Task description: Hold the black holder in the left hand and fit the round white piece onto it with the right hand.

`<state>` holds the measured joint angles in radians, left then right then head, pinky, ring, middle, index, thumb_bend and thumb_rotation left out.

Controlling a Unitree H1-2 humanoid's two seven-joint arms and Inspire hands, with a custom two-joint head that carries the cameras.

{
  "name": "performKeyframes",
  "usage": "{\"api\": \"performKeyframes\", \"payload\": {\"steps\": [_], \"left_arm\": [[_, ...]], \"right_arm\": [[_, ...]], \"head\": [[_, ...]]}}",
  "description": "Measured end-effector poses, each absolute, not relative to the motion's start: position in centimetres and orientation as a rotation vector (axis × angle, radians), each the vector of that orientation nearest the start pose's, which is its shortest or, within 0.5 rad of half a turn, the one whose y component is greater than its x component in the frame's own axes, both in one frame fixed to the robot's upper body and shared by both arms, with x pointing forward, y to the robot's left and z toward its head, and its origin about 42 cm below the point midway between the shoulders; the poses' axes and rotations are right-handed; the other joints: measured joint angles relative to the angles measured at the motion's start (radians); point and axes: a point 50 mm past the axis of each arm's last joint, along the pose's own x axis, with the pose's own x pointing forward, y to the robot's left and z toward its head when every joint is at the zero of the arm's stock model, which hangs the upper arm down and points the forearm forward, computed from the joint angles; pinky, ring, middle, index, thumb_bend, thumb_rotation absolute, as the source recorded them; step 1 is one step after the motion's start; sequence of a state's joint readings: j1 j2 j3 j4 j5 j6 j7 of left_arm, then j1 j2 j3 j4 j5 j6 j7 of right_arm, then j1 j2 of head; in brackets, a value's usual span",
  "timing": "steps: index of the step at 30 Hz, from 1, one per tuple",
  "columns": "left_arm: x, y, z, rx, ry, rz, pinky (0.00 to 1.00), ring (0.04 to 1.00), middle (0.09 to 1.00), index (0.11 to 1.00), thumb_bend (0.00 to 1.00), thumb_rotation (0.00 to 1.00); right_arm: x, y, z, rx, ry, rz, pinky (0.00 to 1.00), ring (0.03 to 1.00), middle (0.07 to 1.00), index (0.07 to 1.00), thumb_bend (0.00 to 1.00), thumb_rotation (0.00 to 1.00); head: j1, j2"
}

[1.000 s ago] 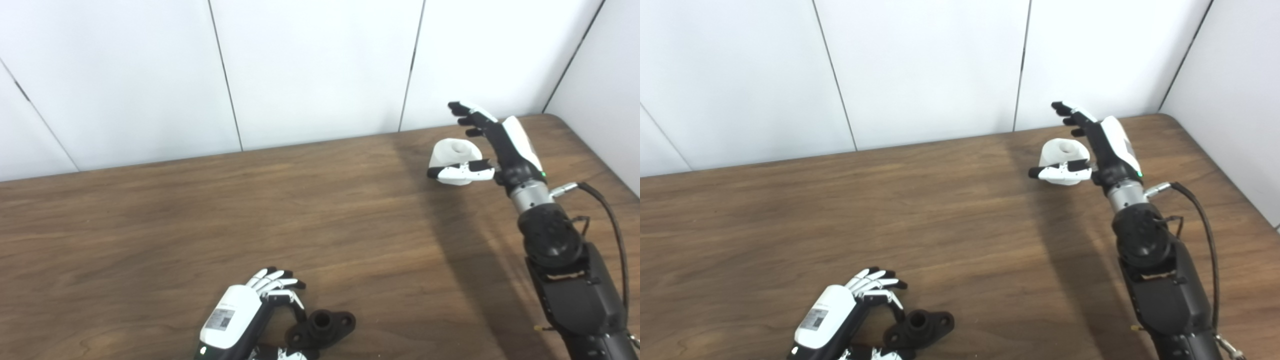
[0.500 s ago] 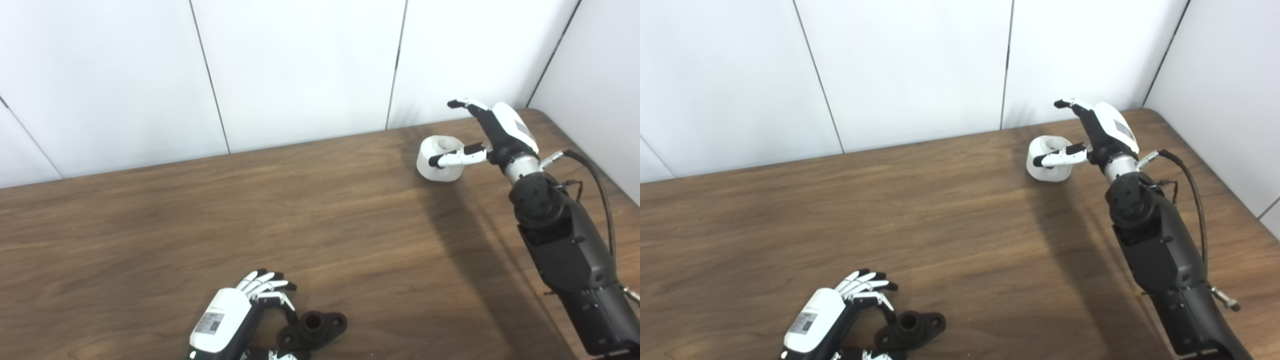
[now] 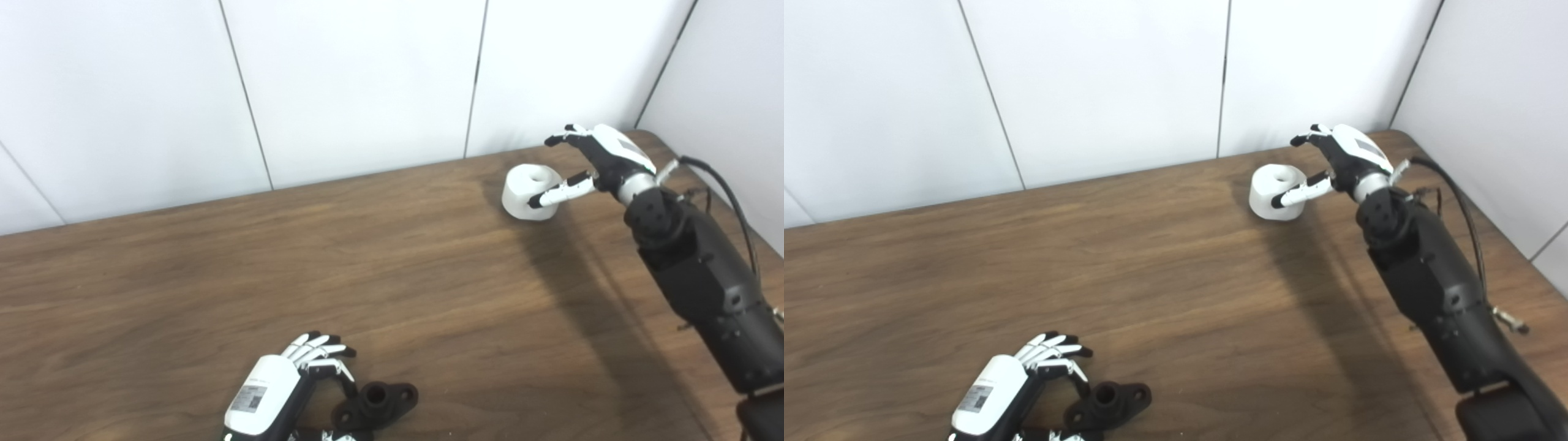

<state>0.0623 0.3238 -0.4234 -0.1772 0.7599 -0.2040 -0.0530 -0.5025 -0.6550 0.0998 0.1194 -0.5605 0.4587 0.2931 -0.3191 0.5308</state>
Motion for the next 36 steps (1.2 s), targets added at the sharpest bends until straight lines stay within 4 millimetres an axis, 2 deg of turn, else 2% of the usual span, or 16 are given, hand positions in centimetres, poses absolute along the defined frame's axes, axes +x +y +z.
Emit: {"api": "performKeyframes", "payload": {"steps": [4,12,21,36], "left_arm": [[23.0,18.4,11.3,0.985,-0.37,-0.559,0.92,0.858,0.774,0.485,0.52,0.05],[23.0,18.5,11.5,0.989,-0.369,-0.565,0.92,0.858,0.778,0.485,0.52,0.04],[23.1,18.7,11.7,0.994,-0.369,-0.564,0.89,0.847,0.767,0.485,0.52,0.04],[22.9,18.9,12.0,0.997,-0.365,-0.567,0.89,0.847,0.766,0.485,0.52,0.04]], "right_arm": [[42.6,-39.2,27.6,-1.158,0.232,-0.053,1.0,1.0,0.978,0.808,0.97,0.33],[43.1,-39.7,27.0,-1.198,0.312,-0.013,1.0,1.0,0.966,0.773,0.97,0.31],[43.7,-39.5,27.8,-1.227,0.31,-0.022,1.0,1.0,0.963,0.763,0.95,0.31],[44.2,-38.9,27.1,-1.234,0.331,0.003,1.0,1.0,0.956,0.762,0.92,0.3]], "head": [[0.003,0.003],[0.0,0.008],[-0.002,0.009],[0.005,0.012]]}}
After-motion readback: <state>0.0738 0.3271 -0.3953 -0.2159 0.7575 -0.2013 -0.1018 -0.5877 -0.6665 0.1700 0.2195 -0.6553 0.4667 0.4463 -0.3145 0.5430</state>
